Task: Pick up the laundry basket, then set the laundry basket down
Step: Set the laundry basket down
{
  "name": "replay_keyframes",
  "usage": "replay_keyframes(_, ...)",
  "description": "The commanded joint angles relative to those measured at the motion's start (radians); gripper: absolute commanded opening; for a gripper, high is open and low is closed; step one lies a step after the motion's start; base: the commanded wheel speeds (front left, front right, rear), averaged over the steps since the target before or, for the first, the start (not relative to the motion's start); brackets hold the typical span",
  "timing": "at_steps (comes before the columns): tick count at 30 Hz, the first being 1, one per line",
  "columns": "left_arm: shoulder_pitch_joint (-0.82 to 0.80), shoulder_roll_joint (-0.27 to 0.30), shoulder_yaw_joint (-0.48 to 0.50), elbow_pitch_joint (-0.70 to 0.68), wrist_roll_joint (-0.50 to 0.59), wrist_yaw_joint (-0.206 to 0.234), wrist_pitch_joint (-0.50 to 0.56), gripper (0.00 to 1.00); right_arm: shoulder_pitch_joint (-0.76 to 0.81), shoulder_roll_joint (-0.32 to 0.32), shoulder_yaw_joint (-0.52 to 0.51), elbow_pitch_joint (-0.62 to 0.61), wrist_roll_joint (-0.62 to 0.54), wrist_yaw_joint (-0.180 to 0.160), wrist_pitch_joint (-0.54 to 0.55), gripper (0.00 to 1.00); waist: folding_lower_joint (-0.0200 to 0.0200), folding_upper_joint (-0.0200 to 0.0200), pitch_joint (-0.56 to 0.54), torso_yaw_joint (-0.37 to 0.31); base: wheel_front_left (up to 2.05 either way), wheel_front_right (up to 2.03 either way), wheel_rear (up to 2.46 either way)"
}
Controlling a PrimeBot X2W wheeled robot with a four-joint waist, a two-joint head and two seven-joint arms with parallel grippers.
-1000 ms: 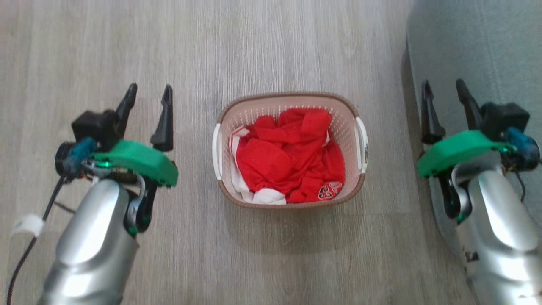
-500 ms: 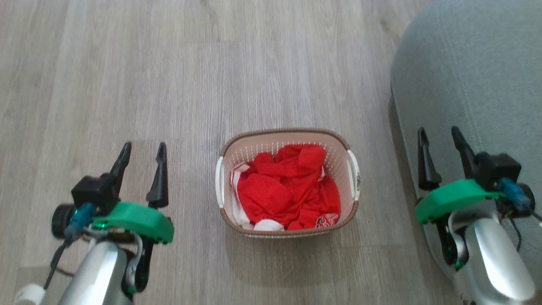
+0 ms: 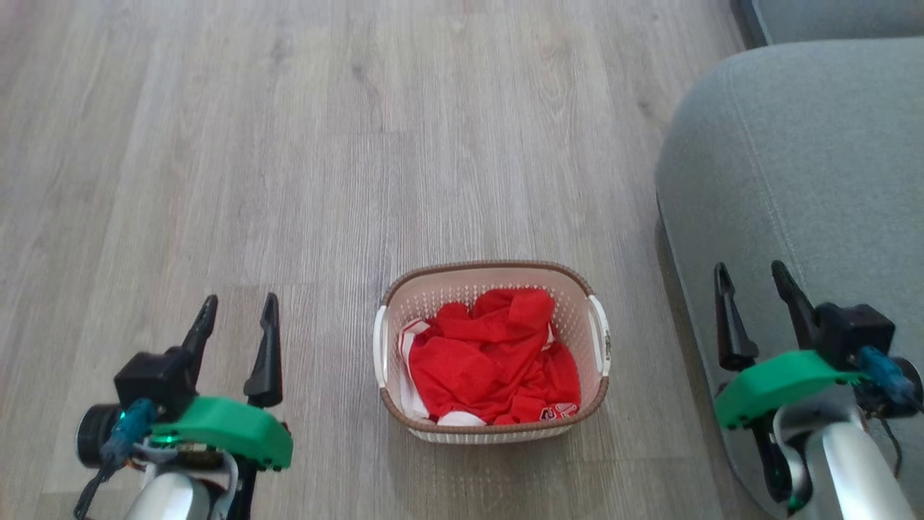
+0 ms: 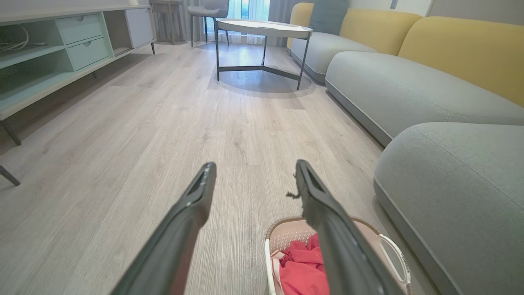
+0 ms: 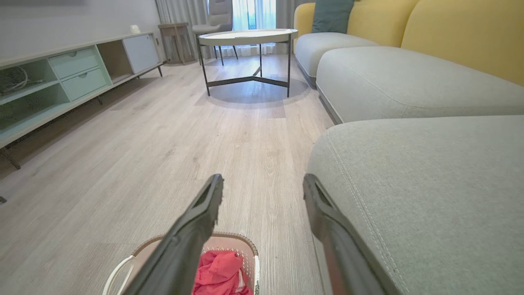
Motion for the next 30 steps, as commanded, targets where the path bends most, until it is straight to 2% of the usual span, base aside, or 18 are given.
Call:
replay_keyframes(1, -0.023, 0.033, 0.043, -0.057, -0.001, 0.014, 0.01, 1.0, 0.002, 0.006, 0.013, -0.061, -0.003, -0.006, 0.014, 1.0, 0.0001, 0.0001, -0.014, 0.002, 0.0, 0.0, 0.0)
replay_keyframes(15, 0.039, 0.051, 0.04, -0.152, 0.002, 0.056, 0.062, 1.0, 0.075, 0.01, 0.007, -0.177, -0.01, -0.006, 0.092, 1.0, 0.0001, 0.0001, -0.052, -0.002, 0.0, 0.0, 0.0)
replay_keyframes(30, 0.044, 0.053, 0.041, -0.162, -0.005, 0.072, 0.064, 1.0, 0.084, 0.011, 0.011, -0.203, -0.012, -0.006, 0.112, 1.0, 0.0001, 0.0001, -0.054, 0.002, 0.0, 0.0, 0.0)
